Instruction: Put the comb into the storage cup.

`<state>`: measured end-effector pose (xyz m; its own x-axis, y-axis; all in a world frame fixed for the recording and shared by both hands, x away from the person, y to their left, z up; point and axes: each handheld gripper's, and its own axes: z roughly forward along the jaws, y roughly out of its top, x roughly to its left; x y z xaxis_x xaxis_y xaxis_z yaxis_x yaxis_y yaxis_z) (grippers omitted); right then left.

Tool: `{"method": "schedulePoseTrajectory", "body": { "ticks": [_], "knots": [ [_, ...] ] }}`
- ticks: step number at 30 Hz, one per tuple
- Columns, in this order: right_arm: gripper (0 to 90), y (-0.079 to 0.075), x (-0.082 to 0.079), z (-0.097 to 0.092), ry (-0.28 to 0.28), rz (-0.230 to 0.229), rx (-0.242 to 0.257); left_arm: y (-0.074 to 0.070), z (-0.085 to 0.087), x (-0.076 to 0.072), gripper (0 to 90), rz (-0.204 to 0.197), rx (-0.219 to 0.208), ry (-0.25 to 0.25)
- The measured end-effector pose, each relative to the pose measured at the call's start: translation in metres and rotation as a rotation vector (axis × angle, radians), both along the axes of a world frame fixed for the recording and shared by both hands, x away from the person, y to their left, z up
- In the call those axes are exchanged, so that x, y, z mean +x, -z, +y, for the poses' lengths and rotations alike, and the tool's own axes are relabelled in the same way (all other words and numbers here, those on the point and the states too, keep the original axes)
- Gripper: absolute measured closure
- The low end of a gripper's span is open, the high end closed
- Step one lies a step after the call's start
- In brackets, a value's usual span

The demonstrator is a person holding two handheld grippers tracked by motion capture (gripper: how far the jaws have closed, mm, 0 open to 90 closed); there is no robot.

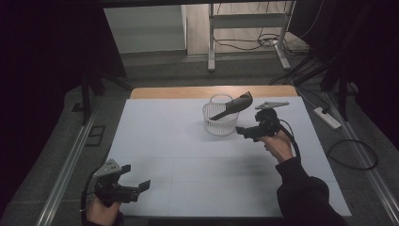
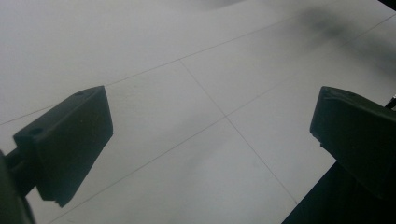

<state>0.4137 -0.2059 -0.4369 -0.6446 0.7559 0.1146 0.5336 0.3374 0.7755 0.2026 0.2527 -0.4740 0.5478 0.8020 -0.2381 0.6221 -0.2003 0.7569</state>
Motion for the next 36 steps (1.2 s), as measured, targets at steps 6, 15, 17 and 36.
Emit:
{"method": "schedulePoseTrajectory", "body": {
  "ticks": [6,15,17,36],
  "knots": [
    [0.0,-0.001,-0.006,0.002,-0.007,-0.019,-0.025,0.0,0.0,0.0,0.0,0.001,-0.004,-0.001],
    [0.0,-0.002,-0.016,0.001,-0.014,-0.02,-0.032,0.0,0.0,0.0,0.0,0.001,-0.004,0.001],
    [0.0,-0.002,-0.018,0.001,-0.014,-0.023,-0.035,0.0,0.0,0.0,0.0,0.001,-0.005,0.002],
    [0.0,0.0,-0.039,0.001,-0.049,-0.04,-0.065,0.0,0.001,0.0,0.0,0.001,-0.011,0.001]
  ]
}}
